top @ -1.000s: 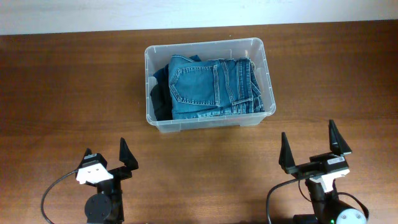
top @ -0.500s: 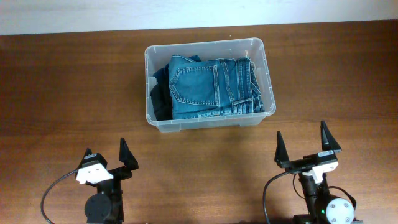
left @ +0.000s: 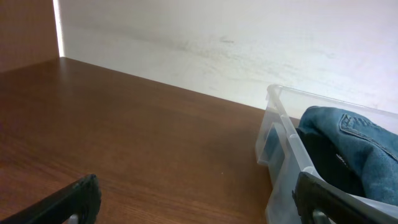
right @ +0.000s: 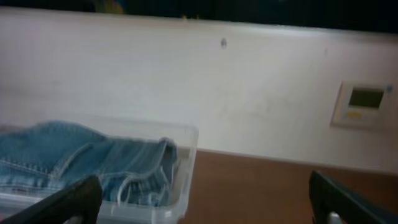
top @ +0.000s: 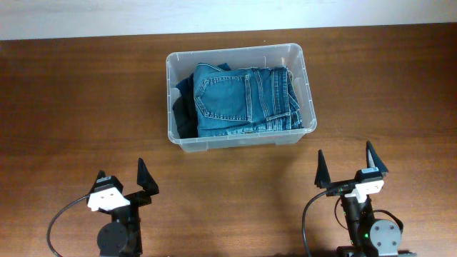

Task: Pack container

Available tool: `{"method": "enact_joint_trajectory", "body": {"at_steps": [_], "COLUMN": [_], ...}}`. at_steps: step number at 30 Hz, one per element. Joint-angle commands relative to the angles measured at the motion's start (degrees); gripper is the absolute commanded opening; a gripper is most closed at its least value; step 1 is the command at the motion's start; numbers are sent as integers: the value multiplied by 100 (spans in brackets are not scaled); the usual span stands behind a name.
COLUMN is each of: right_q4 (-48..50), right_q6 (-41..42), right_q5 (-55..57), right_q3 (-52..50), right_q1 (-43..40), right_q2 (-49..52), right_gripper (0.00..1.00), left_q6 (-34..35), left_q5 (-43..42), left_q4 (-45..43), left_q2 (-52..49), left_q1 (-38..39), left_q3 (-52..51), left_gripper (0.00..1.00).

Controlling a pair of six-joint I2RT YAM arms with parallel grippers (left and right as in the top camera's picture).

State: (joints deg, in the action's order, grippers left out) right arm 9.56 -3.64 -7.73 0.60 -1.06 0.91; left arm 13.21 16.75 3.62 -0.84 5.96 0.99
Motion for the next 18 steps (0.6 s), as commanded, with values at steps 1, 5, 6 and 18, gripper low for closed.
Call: {"method": "enact_joint_trajectory", "body": {"at_steps": [1, 5, 6, 18], "right_q4": [-129, -546, -669, -1360], "right_q6": [9, 9, 9, 9], "right_q5": [116, 118, 122, 201], "right_q3": [-31, -31, -31, -31], "right_q1": [35, 35, 35, 35], "right_q2": [-68, -68, -68, -68], "right_gripper": [98, 98, 99, 98], "left_q6": [-70, -70, -70, -70], "left_q5": [0, 0, 0, 2], "left_q4": [-13, -15, -13, -15], "left_q2": [50, 50, 50, 50], "left_q1": [-28, -28, -28, -28], "left_q3": [-42, -42, -42, -42], "left_gripper": [99, 100, 99, 99]}}
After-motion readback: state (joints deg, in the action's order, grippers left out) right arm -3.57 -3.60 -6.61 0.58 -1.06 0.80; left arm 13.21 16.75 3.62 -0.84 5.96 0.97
